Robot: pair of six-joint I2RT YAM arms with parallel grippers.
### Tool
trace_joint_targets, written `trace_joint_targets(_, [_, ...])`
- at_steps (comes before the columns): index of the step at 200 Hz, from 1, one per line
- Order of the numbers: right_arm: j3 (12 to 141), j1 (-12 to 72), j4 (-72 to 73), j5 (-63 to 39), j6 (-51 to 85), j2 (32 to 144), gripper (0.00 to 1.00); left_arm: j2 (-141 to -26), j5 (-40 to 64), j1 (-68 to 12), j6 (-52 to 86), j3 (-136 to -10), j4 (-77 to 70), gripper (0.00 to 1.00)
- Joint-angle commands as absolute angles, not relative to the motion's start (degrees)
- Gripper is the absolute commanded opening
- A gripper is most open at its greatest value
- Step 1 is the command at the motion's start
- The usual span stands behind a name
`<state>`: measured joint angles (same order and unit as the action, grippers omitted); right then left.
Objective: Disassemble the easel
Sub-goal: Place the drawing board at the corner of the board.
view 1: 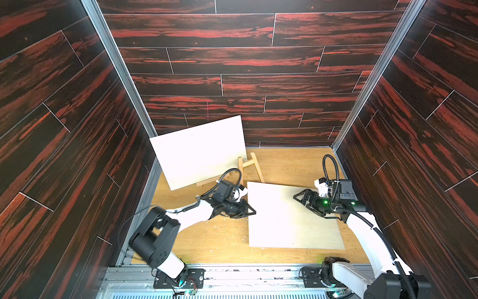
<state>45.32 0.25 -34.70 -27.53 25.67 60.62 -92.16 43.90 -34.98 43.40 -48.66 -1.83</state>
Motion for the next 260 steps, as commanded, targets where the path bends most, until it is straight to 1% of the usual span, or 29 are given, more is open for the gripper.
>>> trace_joint_targets(1, [44.64, 0.09, -36.42, -28.39, 24.7, 59.26, 0.99, -95.77, 29.72, -37.9, 39.67, -50.91, -1.65, 0.0])
trace_joint_targets(43, [44.48, 0.0, -37.3, -27.42, 24.6, 58.29, 0.99, -100.07, 26.91, -42.41, 43.56, -53.48, -4.06, 0.0])
trace_joint_targets(135, [44.95, -1.68, -36.59, -29.3, 24.43, 58.77, 0.99, -106.62, 20.13, -47.15, 51.93, -53.93, -13.17, 0.0])
trace_joint_targets(218, [43.33, -2.15, -32.98, -33.05, 25.42, 59.31, 0.99, -107.09, 16.79, -48.93, 54.66, -51.37, -14.97, 0.0])
trace_joint_targets(260, [43.59, -2.11, -32.58, -33.17, 25.58, 59.45, 0.99, -108.09, 15.14, -51.54, 55.17, -51.91, -14.94, 0.0])
